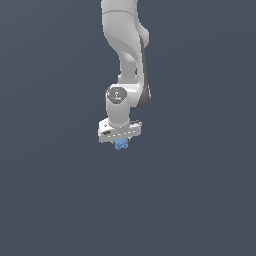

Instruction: Pick up the object and move it to a goal position.

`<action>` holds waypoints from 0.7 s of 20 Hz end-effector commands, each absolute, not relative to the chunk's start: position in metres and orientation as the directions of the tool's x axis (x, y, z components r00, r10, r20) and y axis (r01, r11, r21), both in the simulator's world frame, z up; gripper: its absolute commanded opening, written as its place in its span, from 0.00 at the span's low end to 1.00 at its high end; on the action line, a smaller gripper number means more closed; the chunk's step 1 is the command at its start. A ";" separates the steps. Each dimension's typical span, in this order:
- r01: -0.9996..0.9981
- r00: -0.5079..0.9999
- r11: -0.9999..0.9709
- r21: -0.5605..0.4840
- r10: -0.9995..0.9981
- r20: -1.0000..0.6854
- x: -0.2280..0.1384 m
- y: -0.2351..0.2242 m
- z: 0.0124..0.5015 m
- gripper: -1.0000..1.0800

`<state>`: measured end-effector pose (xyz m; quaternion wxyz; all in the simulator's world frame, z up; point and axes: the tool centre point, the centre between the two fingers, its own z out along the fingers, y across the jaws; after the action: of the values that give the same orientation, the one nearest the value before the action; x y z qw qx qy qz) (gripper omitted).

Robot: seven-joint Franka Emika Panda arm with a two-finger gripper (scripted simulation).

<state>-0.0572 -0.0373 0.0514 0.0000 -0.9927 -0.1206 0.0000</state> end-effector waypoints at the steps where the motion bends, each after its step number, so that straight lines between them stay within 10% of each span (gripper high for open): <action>1: 0.239 0.971 -0.971 0.000 0.239 0.000 -0.074 -0.062 0.053 0.00; 14: 0.239 0.971 -0.971 0.000 0.239 0.000 -0.136 -0.160 0.061 0.00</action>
<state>-0.1313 -0.1525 0.0603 -0.0001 -0.9928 -0.1196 0.0000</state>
